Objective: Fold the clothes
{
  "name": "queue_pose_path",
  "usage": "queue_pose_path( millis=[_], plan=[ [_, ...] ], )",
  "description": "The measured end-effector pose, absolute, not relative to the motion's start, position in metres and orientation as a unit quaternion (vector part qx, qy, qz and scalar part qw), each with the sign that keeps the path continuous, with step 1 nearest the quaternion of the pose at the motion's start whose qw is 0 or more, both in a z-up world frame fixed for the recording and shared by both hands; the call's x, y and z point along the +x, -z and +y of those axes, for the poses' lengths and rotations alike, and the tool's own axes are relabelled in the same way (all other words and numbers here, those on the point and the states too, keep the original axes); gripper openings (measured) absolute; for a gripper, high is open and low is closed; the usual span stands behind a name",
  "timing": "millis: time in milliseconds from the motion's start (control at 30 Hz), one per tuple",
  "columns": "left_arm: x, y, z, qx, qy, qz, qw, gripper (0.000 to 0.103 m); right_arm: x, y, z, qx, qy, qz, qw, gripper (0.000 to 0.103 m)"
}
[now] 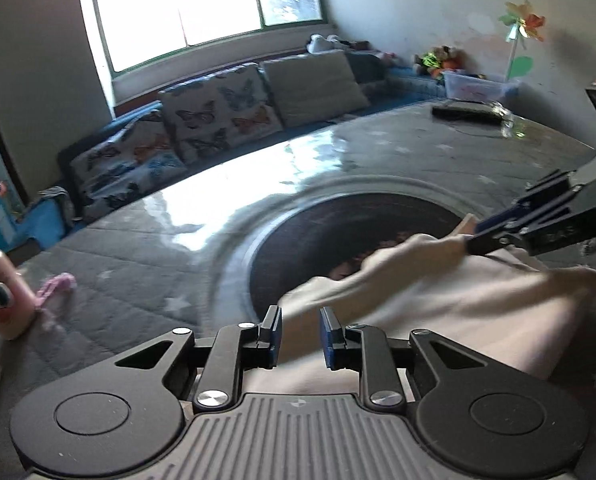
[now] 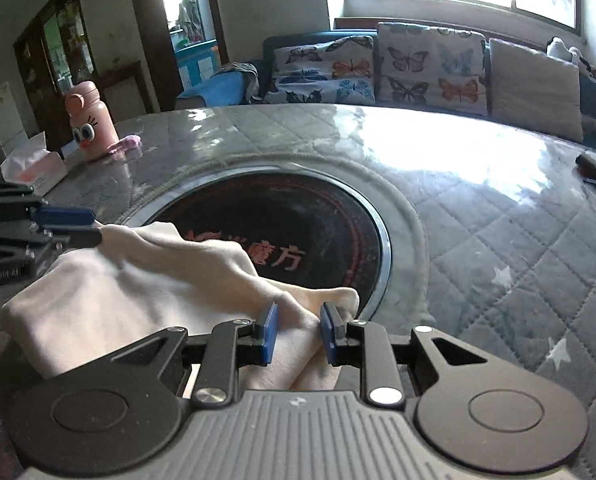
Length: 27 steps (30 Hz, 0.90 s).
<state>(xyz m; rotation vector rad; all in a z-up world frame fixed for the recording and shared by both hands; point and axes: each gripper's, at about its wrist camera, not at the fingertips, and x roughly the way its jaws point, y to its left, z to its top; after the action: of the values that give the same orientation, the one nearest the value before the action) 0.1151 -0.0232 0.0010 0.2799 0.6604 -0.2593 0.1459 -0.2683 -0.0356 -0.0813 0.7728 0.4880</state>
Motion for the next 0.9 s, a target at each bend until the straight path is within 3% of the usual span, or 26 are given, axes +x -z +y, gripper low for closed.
queue_pose_path(
  millis=[67, 133, 233, 900],
  plan=[
    [0.12, 0.005, -0.028, 0.138, 0.13, 0.331, 0.924, 0.025, 0.144, 0.035, -0.268, -0.047, -0.233, 0.367, 0.899, 0.021],
    [0.127, 0.011, -0.028, 0.137, 0.129, 0.339, 0.922, 0.025, 0.141, 0.035, -0.267, -0.054, -0.23, 0.361, 0.902, 0.004],
    [0.137, 0.019, -0.024, 0.124, 0.121, 0.353, 0.919, 0.027, 0.138, 0.035, -0.267, -0.065, -0.227, 0.352, 0.906, 0.002],
    [0.144, 0.016, -0.021, 0.089, 0.122, 0.353, 0.923, 0.031, 0.166, 0.04, -0.217, -0.047, -0.283, 0.385, 0.877, 0.008]
  ],
)
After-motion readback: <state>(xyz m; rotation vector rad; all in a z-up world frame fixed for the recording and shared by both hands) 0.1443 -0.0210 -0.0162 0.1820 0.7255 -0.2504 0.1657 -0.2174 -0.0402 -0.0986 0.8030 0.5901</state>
